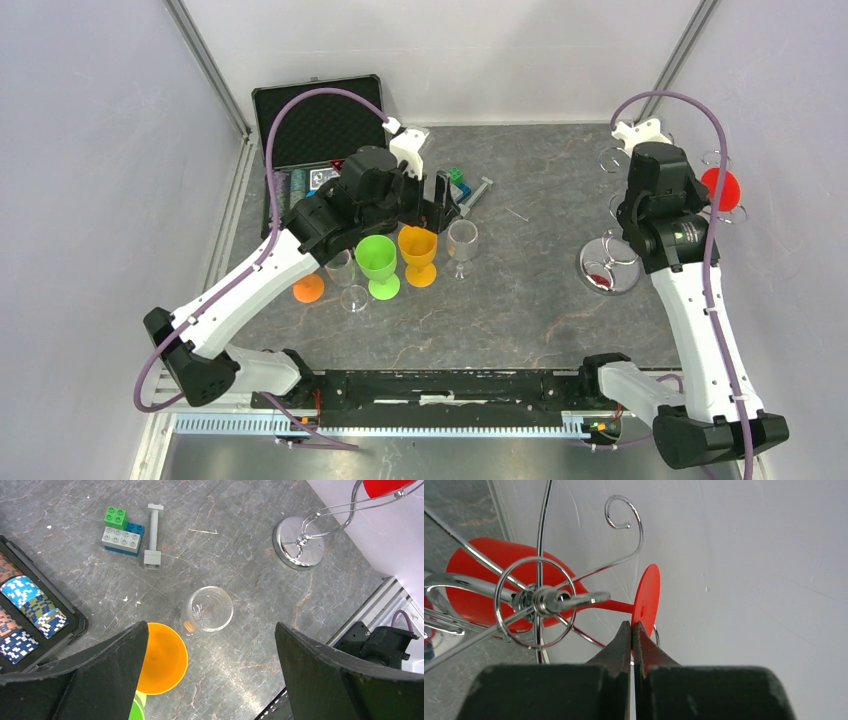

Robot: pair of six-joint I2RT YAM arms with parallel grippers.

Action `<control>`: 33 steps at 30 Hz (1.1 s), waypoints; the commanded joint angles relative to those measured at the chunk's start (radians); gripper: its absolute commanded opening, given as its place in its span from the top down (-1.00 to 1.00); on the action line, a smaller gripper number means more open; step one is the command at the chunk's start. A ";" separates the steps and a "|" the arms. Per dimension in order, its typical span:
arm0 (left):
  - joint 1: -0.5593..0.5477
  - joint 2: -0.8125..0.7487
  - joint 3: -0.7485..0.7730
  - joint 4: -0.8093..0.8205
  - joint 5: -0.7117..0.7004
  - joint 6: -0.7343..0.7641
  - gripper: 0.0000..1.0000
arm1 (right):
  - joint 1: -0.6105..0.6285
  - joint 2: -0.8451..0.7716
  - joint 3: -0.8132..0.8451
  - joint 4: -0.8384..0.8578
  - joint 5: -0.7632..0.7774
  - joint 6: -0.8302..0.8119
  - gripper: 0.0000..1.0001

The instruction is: Take the wine glass off the wine glass rack

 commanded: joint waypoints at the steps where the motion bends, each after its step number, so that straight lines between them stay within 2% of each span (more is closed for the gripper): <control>1: 0.007 0.008 0.048 0.009 -0.013 -0.010 -1.00 | 0.012 0.002 0.048 0.109 -0.016 -0.013 1.00; 11: 0.009 0.025 0.066 0.009 -0.013 -0.013 -1.00 | 0.011 0.048 -0.045 0.318 0.156 -0.160 1.00; 20: 0.008 0.021 0.065 0.009 -0.012 -0.016 -1.00 | -0.028 0.058 -0.092 0.495 0.175 -0.286 1.00; 33: 0.010 0.018 0.065 0.009 -0.009 -0.011 -1.00 | -0.158 0.026 -0.127 0.688 0.170 -0.421 1.00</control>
